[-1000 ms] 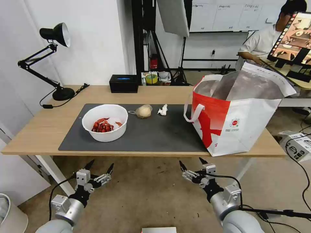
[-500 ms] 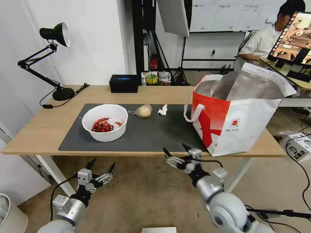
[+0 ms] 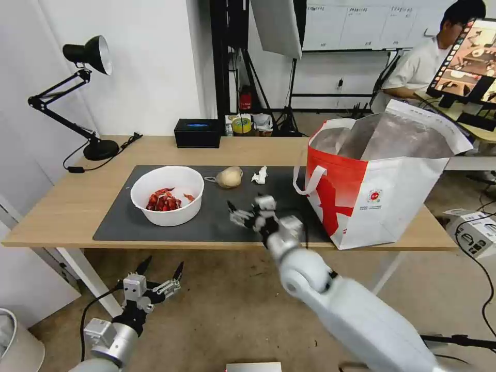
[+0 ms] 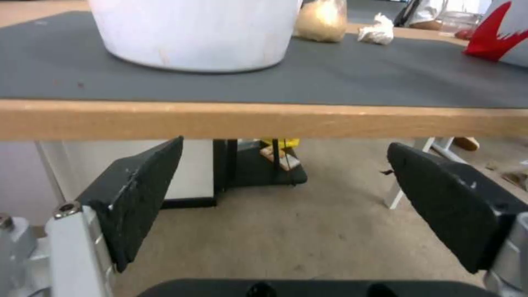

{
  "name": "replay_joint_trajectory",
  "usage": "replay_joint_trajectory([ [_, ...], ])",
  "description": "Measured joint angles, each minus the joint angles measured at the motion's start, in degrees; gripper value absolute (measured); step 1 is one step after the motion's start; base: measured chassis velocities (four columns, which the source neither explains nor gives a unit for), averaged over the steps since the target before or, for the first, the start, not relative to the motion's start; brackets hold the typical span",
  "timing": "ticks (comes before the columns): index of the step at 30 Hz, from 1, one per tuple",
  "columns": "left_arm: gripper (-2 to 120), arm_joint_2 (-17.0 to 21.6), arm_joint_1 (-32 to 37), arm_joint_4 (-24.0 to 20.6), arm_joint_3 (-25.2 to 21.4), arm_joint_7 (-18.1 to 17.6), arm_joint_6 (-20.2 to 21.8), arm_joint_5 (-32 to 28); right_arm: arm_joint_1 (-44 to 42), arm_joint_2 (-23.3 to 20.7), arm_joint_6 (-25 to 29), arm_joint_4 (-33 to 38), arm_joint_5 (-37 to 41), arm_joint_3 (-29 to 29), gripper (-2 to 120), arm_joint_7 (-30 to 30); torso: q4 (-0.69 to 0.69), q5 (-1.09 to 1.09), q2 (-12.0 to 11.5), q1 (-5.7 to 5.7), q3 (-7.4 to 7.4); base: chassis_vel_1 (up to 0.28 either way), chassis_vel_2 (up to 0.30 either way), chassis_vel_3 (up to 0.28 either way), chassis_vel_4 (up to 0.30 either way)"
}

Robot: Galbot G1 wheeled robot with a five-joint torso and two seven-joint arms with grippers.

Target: Pick up the trash from the table and place it into the takeout bag.

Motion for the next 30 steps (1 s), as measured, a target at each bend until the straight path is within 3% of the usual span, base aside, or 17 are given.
replay_joint_trajectory([
  [8,100,-0.74,-0.81,0.34,-0.1,0.07,-0.17,-0.12,8.16,8.71,-2.8,-12.01,1.61,-2.37,100,10.15,0.0,-0.01,0.0,0.0,0.0,0.0,0.0,0.0,0.0],
  [17,100,-0.15,-1.56,1.69,0.69,0.13,-0.45,-0.36,9.97,16.63,-4.5,-21.22,1.26,1.66,100,17.77,0.0,0.0,0.01,0.0,-0.01,0.0,0.0,0.0,0.0],
  [30,100,0.88,-2.94,1.88,2.16,0.11,-0.34,-1.35,10.3,15.77,-6.38,-24.48,1.06,6.87,100,20.47,-0.02,0.01,0.01,-0.01,-0.01,0.0,0.0,0.0,0.0],
])
